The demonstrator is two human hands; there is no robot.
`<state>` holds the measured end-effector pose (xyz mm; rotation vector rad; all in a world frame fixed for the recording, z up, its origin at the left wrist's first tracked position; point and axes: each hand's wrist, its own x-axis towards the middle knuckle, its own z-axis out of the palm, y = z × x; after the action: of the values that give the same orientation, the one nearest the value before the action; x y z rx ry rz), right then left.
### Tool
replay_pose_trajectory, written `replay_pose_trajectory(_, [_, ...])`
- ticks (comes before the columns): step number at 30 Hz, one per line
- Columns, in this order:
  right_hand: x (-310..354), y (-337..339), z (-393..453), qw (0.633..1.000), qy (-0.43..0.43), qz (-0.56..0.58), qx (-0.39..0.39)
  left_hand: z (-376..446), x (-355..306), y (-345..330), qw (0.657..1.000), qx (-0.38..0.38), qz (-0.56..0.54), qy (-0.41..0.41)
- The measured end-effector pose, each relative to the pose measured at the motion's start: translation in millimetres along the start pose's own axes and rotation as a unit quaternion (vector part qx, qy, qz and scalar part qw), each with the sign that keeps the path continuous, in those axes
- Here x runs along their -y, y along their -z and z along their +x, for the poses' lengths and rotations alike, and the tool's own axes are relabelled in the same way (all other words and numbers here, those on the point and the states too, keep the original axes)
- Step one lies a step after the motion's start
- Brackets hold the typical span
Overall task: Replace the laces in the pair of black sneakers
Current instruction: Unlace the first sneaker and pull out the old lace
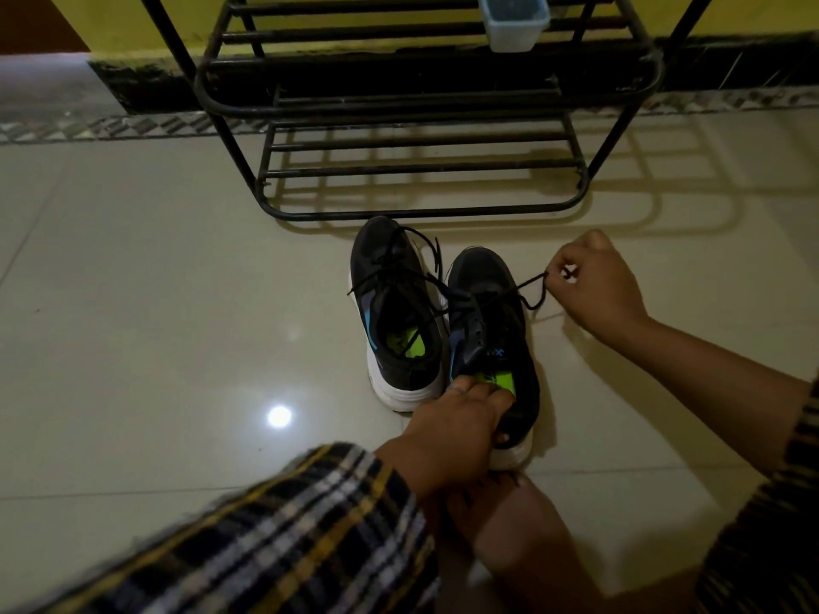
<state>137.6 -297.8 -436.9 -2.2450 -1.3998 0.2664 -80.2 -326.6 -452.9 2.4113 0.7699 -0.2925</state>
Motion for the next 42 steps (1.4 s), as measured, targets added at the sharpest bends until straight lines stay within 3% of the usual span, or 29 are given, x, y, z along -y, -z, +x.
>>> replay_pose_trajectory(4, [-29.4,2.8,8.4,0.992,-0.127,-0.004,0.014,-0.1,-0.4,0.6,1.000,0.004,-0.001,-0.003])
replay_pose_trajectory(6, [-16.2,27.7,3.3,0.985,-0.171,0.017,-0.018,-0.4,-0.3,1.1,1.000,0.005,-0.002,-0.002])
replay_pose_trajectory(7, [-6.2,29.6,-6.6,0.989,-0.143,0.041,-0.019,-0.6,-0.2,1.5,1.000,0.005,-0.002,-0.003])
replay_pose_trajectory(8, [14.0,23.7,-27.9,0.994,-0.079,0.072,0.037,-0.7,-0.2,1.3,1.000,0.006,-0.002,-0.003])
replay_pose_trajectory(9, [29.2,17.6,-67.9,0.992,0.011,0.014,0.123,-0.5,-0.1,1.4,1.000,0.007,-0.003,-0.003])
replay_pose_trajectory(10, [31.4,8.2,-104.9,0.987,0.067,0.006,0.147,-0.2,0.0,1.3,1.000,0.008,-0.002,-0.003])
replay_pose_trajectory(11, [36.2,-17.6,-147.1,0.958,0.053,0.005,0.281,0.1,0.0,1.4,1.000,0.011,-0.001,-0.001])
replay_pose_trajectory(12, [47.1,-28.4,-188.5,0.907,0.014,-0.047,0.419,0.7,-0.4,1.6,1.000,0.013,-0.001,0.000])
replay_pose_trajectory(14, [21.6,-77.8,-210.3,0.903,0.106,-0.141,0.392,1.3,-0.6,1.7,1.000,0.015,-0.002,0.002])
replay_pose_trajectory(16, [18.8,-77.9,-202.5,0.907,0.186,-0.179,0.333,1.1,0.2,1.3,1.000,0.012,-0.004,0.001])
replay_pose_trajectory(17, [18.2,-79.4,-207.7,0.897,0.182,-0.172,0.364,1.4,0.5,1.1,1.000,0.010,-0.006,0.000])
replay_pose_trajectory(19, [26.7,-62.5,-197.0,0.912,0.224,-0.081,0.333,1.8,0.9,0.4,1.000,0.011,-0.005,0.000])
replay_pose_trajectory(21, [37.9,-16.7,-131.9,0.954,0.246,-0.099,0.142,2.2,1.2,0.0,1.000,0.014,-0.004,-0.001])
replay_pose_trajectory(23, [42.0,6.9,-44.3,0.984,0.172,-0.049,-0.028,2.7,1.6,0.0,1.000,0.014,-0.004,-0.002])
replay_pose_trajectory(25, [34.6,10.8,-1.7,0.995,0.088,-0.054,0.011,2.8,1.9,-0.3,1.000,0.011,-0.006,-0.001])
replay_pose_trajectory(29, [50.7,-19.3,-22.1,0.963,0.169,-0.174,0.115,2.7,1.9,-1.5,1.000,0.012,0.001,-0.004])
replay_pose_trajectory(33, [46.7,-21.5,-18.7,0.958,0.142,-0.203,0.147,3.4,2.9,-2.5,1.000,0.010,0.003,-0.005])
replay_pose_trajectory(37, [44.0,-27.2,-14.0,0.979,0.063,-0.071,0.181,3.3,2.3,-2.6,1.000,0.006,0.000,-0.004])
replay_pose_trajectory(42, [39.0,-28.5,-6.9,0.986,0.026,-0.005,0.163,3.5,2.8,-2.0,1.000,0.008,0.002,-0.004])
